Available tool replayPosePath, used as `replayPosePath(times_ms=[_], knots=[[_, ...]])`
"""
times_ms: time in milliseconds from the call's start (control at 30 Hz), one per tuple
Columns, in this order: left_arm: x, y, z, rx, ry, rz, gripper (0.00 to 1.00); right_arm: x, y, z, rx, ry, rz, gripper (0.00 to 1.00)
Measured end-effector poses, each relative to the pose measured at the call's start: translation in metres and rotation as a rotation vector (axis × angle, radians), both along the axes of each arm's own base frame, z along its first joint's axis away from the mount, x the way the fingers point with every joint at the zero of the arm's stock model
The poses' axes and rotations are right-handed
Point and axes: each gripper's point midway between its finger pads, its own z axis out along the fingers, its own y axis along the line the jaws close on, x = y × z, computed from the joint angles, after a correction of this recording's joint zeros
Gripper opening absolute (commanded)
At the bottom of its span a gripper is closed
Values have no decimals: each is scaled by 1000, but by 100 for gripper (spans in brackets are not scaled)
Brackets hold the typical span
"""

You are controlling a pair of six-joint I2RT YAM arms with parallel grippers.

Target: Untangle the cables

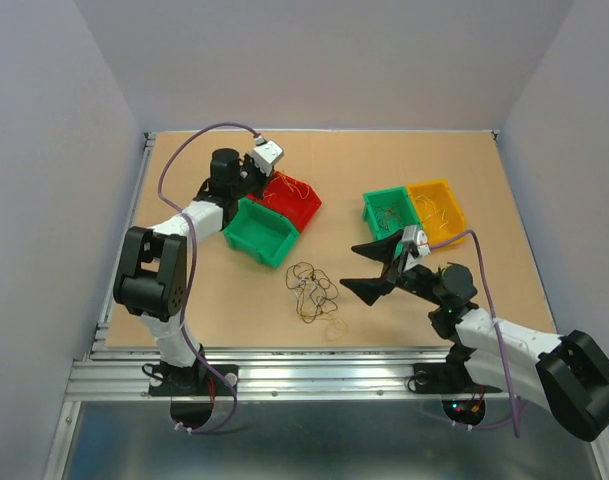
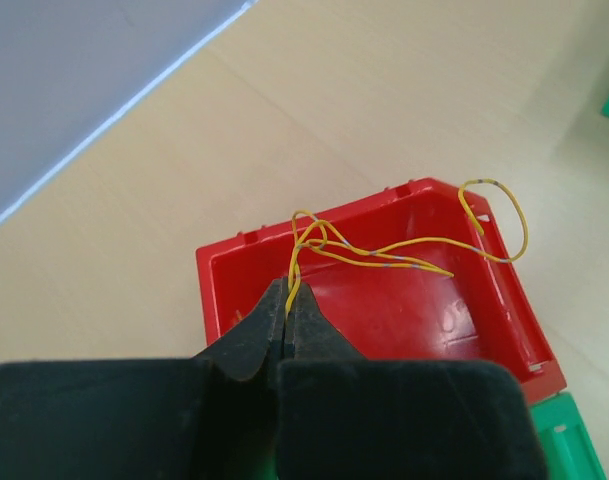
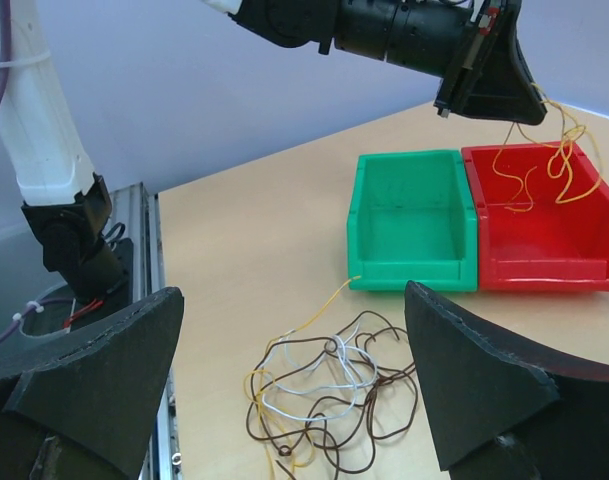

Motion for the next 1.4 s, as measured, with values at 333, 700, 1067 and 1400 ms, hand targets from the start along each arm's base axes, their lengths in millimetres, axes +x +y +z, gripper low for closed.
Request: replayPosePath(times_ms=[333, 700, 1067, 1400], knots=[[-3, 5, -2, 17, 49, -38, 38, -1, 0, 2, 3, -5, 0, 97], [-21, 13, 11, 16, 24, -22, 63, 3, 0, -7, -16, 30, -12, 97], [-114, -40, 27, 109, -38, -349, 73, 39, 7, -63, -259, 299, -96, 86], [-205, -56, 0, 176, 16, -601, 74, 20, 24, -117, -474, 480, -70, 82]])
